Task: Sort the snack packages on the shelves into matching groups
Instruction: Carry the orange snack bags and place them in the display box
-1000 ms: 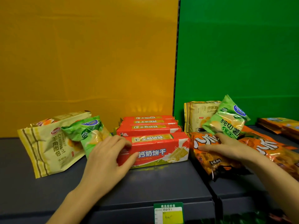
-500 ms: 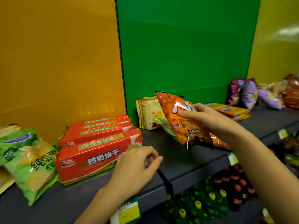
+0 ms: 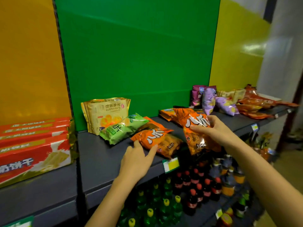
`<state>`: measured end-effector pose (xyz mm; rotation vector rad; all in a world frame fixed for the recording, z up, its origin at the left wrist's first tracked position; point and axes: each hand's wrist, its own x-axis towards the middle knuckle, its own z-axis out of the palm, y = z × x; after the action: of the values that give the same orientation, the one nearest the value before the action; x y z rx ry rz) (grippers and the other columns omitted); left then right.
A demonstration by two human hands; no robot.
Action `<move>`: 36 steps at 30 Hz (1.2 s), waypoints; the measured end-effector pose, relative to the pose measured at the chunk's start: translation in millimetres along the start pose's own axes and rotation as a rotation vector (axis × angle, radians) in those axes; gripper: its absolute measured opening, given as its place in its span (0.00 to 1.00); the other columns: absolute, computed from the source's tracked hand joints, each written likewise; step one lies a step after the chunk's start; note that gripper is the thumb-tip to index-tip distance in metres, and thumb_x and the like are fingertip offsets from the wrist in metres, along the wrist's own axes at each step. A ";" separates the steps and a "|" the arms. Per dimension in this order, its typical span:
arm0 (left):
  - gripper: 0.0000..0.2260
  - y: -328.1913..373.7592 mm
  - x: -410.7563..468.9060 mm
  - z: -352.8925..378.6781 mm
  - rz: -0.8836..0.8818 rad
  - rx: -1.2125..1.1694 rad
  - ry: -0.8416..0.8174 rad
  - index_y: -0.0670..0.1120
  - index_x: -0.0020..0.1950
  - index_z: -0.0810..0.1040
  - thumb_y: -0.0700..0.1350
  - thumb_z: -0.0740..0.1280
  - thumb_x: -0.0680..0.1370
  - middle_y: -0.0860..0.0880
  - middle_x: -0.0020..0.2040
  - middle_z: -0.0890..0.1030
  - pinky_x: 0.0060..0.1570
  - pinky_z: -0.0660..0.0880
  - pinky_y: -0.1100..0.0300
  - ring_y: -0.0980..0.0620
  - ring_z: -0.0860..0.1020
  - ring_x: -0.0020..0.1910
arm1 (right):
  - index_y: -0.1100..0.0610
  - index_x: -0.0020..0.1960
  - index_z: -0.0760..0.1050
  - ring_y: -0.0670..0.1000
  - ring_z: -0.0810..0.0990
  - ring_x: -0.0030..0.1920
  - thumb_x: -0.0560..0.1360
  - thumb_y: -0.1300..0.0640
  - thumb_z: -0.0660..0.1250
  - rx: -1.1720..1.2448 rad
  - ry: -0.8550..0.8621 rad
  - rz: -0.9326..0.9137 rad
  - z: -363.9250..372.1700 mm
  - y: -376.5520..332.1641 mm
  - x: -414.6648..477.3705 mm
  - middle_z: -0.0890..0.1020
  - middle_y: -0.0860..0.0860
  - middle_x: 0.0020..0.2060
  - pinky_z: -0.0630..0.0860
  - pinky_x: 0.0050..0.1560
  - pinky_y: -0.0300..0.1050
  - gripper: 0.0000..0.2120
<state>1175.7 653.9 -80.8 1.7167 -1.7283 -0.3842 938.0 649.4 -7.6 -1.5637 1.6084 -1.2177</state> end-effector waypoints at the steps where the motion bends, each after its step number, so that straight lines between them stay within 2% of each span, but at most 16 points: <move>1: 0.33 6.3 4.0 6.0 -0.034 -0.038 0.005 0.44 0.67 0.64 0.67 0.55 0.73 0.41 0.61 0.75 0.60 0.69 0.50 0.40 0.71 0.63 | 0.49 0.66 0.67 0.52 0.78 0.58 0.55 0.37 0.76 -0.028 -0.006 -0.001 -4.3 6.3 2.2 0.78 0.49 0.59 0.74 0.62 0.54 0.44; 4: 0.40 22.9 15.4 13.6 -0.138 -0.168 -0.002 0.44 0.72 0.57 0.70 0.55 0.71 0.39 0.65 0.73 0.64 0.67 0.48 0.38 0.69 0.65 | 0.51 0.67 0.67 0.51 0.76 0.58 0.63 0.45 0.76 -0.083 -0.016 -0.022 -3.7 26.9 12.9 0.77 0.49 0.59 0.71 0.62 0.48 0.36; 9: 0.48 60.2 27.3 28.3 -0.294 -0.074 0.038 0.40 0.76 0.46 0.71 0.57 0.69 0.35 0.72 0.64 0.69 0.57 0.45 0.39 0.62 0.71 | 0.50 0.66 0.67 0.52 0.76 0.60 0.63 0.42 0.75 -0.060 -0.068 -0.053 -10.7 53.4 21.0 0.78 0.48 0.59 0.73 0.63 0.52 0.35; 11: 0.52 69.0 32.6 32.2 -0.322 -0.135 0.016 0.39 0.75 0.44 0.70 0.63 0.67 0.36 0.72 0.63 0.70 0.57 0.46 0.39 0.61 0.72 | 0.50 0.65 0.67 0.51 0.77 0.59 0.64 0.43 0.75 -0.026 -0.078 -0.065 -20.2 63.7 22.3 0.77 0.47 0.57 0.73 0.63 0.52 0.33; 13: 0.51 74.2 36.1 34.6 -0.327 -0.391 0.006 0.38 0.73 0.48 0.65 0.71 0.64 0.42 0.68 0.67 0.67 0.63 0.51 0.41 0.66 0.68 | 0.49 0.63 0.67 0.50 0.77 0.58 0.64 0.44 0.75 0.016 -0.070 -0.068 -32.5 73.9 23.1 0.77 0.46 0.56 0.73 0.63 0.52 0.32; 15: 0.39 80.8 34.6 40.4 -0.304 -0.600 0.025 0.40 0.68 0.55 0.52 0.75 0.68 0.46 0.61 0.70 0.57 0.68 0.55 0.46 0.71 0.59 | 0.48 0.63 0.67 0.50 0.77 0.57 0.64 0.44 0.75 0.052 -0.047 -0.056 -47.8 85.0 25.6 0.77 0.45 0.55 0.74 0.61 0.49 0.31; 16: 0.35 84.4 32.2 44.1 -0.284 -0.646 0.053 0.42 0.64 0.57 0.47 0.75 0.68 0.46 0.59 0.71 0.53 0.68 0.56 0.47 0.72 0.55 | 0.48 0.63 0.67 0.50 0.78 0.56 0.64 0.44 0.75 0.062 -0.035 -0.048 -55.7 90.4 27.5 0.77 0.45 0.55 0.75 0.59 0.49 0.31; 18: 0.33 91.3 27.3 52.6 -0.230 -0.700 0.131 0.45 0.63 0.57 0.42 0.76 0.67 0.47 0.59 0.73 0.49 0.70 0.57 0.49 0.73 0.52 | 0.48 0.64 0.67 0.51 0.78 0.57 0.63 0.43 0.75 0.091 -0.001 -0.033 -72.3 100.7 32.4 0.77 0.46 0.57 0.74 0.61 0.51 0.33; 20: 0.39 101.9 24.0 61.5 -0.165 -0.699 0.204 0.44 0.69 0.57 0.41 0.77 0.66 0.46 0.61 0.73 0.49 0.71 0.59 0.50 0.73 0.53 | 0.49 0.67 0.67 0.52 0.77 0.59 0.63 0.43 0.75 0.130 0.046 -0.016 -91.0 109.6 37.5 0.77 0.48 0.60 0.73 0.63 0.52 0.36; 22: 0.41 114.7 24.9 70.6 -0.105 -0.682 0.228 0.44 0.71 0.57 0.40 0.77 0.65 0.45 0.65 0.72 0.55 0.71 0.57 0.50 0.73 0.56 | 0.52 0.69 0.66 0.52 0.76 0.59 0.64 0.44 0.75 0.168 0.087 0.002 -111.6 116.3 44.3 0.76 0.49 0.60 0.73 0.62 0.51 0.37; 25: 0.37 142.8 31.9 88.6 -0.029 -0.700 0.174 0.44 0.70 0.62 0.40 0.77 0.65 0.46 0.63 0.75 0.54 0.71 0.57 0.49 0.74 0.56 | 0.54 0.69 0.66 0.52 0.77 0.58 0.65 0.45 0.74 0.200 0.146 0.022 -144.1 127.0 57.2 0.77 0.49 0.59 0.74 0.60 0.50 0.36; 28: 0.33 174.4 47.0 114.4 0.027 -0.797 0.084 0.44 0.67 0.66 0.36 0.75 0.65 0.48 0.56 0.77 0.42 0.72 0.64 0.52 0.77 0.50 | 0.53 0.62 0.70 0.52 0.77 0.55 0.66 0.47 0.74 0.201 0.201 0.016 -176.8 141.7 71.0 0.77 0.49 0.54 0.74 0.58 0.49 0.27; 31: 0.28 202.0 68.0 149.5 0.061 -0.898 0.031 0.46 0.63 0.71 0.33 0.74 0.66 0.48 0.53 0.81 0.44 0.76 0.61 0.52 0.80 0.48 | 0.52 0.60 0.71 0.53 0.78 0.56 0.65 0.47 0.75 0.192 0.268 0.032 -209.3 165.8 88.0 0.78 0.48 0.52 0.74 0.61 0.53 0.26; 33: 0.23 220.0 83.8 177.4 0.071 -0.966 0.011 0.47 0.57 0.75 0.32 0.73 0.66 0.48 0.49 0.83 0.42 0.79 0.59 0.49 0.81 0.45 | 0.46 0.49 0.72 0.53 0.78 0.55 0.64 0.46 0.75 0.189 0.305 0.036 -232.4 183.7 101.7 0.79 0.46 0.49 0.74 0.61 0.55 0.18; 34: 0.21 229.8 91.5 191.4 0.075 -0.998 0.003 0.47 0.54 0.77 0.32 0.74 0.64 0.48 0.46 0.83 0.39 0.79 0.61 0.50 0.81 0.42 | 0.46 0.47 0.72 0.54 0.79 0.54 0.62 0.44 0.76 0.190 0.330 0.035 -243.8 191.3 109.3 0.81 0.47 0.49 0.75 0.60 0.56 0.18; 36: 0.22 251.6 108.9 217.9 0.081 -1.054 -0.027 0.48 0.50 0.77 0.34 0.75 0.59 0.51 0.41 0.84 0.34 0.79 0.64 0.54 0.82 0.37 | 0.49 0.54 0.74 0.54 0.81 0.53 0.56 0.39 0.76 0.192 0.370 0.044 -269.0 209.8 129.9 0.82 0.50 0.53 0.76 0.59 0.57 0.30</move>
<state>853.1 519.8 -56.3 0.8603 -1.2142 -1.0496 588.4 557.8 -59.0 -1.2285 1.6766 -1.6572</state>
